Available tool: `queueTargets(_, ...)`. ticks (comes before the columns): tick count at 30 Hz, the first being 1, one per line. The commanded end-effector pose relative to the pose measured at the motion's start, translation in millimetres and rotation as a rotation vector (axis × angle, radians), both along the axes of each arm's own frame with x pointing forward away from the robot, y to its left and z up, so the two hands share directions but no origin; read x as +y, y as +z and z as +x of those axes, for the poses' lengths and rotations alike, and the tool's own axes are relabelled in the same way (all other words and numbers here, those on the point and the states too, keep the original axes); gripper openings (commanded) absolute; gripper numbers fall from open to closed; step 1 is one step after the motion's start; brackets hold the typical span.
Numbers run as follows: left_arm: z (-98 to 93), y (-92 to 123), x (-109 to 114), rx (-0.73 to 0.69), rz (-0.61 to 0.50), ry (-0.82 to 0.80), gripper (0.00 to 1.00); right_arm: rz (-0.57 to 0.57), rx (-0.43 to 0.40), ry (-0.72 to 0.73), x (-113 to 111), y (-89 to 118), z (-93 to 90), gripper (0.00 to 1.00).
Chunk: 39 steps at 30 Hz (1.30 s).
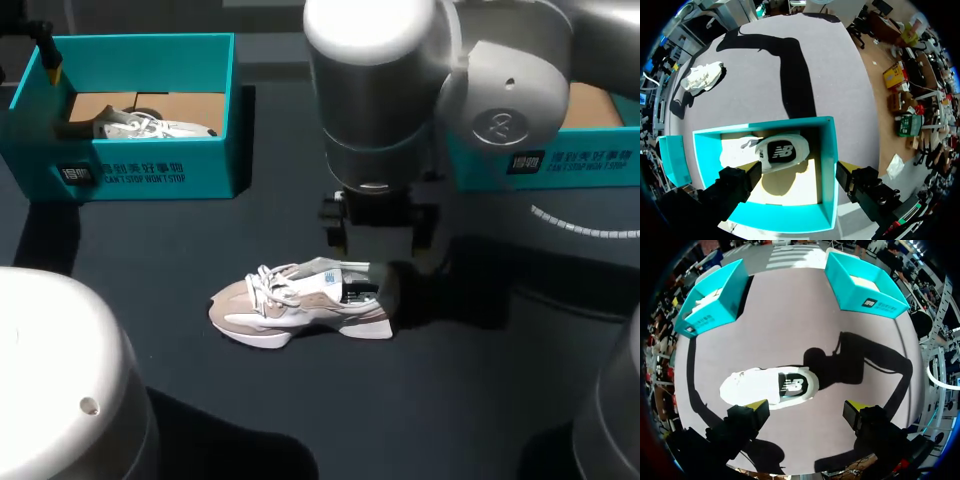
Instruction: Take the shoe out of the shoebox, open the shoe tongue, remove and reinsert the insole, then place the shoe into the shoebox
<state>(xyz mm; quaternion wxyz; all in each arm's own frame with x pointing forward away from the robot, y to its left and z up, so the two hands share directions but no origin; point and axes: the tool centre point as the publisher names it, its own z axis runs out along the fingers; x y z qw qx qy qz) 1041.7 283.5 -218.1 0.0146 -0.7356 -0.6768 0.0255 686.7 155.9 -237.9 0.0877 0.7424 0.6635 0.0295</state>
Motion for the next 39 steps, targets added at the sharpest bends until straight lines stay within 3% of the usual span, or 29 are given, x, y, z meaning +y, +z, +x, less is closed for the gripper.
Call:
queueTargets(1,-1.1,0,0,-0.003,0.002,0.0,1.0,0.042,0.111,0.474,-1,-2,-0.7,1.0)
queueTargets(15,-1.1,0,0,-0.003,0.002,0.0,1.0,0.042,0.111,0.474,-1,-2,-0.7,1.0)
queueTargets(17,-1.1,0,0,-0.003,0.002,0.0,1.0,0.046,-0.006,0.608,-6,1,1.2,1.0)
queueTargets(18,-1.1,0,0,-0.003,0.002,0.0,1.0,0.049,-0.115,0.717,-8,0,3.9,1.0)
queueTargets(21,-1.1,0,0,-0.003,0.002,0.0,1.0,0.007,-0.226,0.894,-12,4,4.1,1.0)
queueTargets(22,-1.1,0,0,-0.003,0.002,0.0,1.0,0.043,-0.254,0.934,-13,4,4.5,1.0)
queueTargets(24,-1.1,0,0,-0.003,0.002,0.0,1.0,0.049,-0.274,1.003,-20,4,9.0,1.0)
queueTargets(26,-1.1,0,0,-0.003,0.002,0.0,1.0,0.072,-0.265,1.096,-22,2,17.9,1.0)
queueTargets(34,-1.1,0,0,-0.003,0.002,0.0,1.0,0.093,-0.19,1.249,-21,-9,32.6,1.0)
queueTargets(35,-1.1,0,0,-0.003,0.002,0.0,1.0,0.08,-0.152,1.253,-22,-11,33.9,1.0)
queueTargets(39,-1.1,0,0,-0.003,0.002,0.0,1.0,0.08,-0.152,1.253,-22,-11,33.9,1.0)
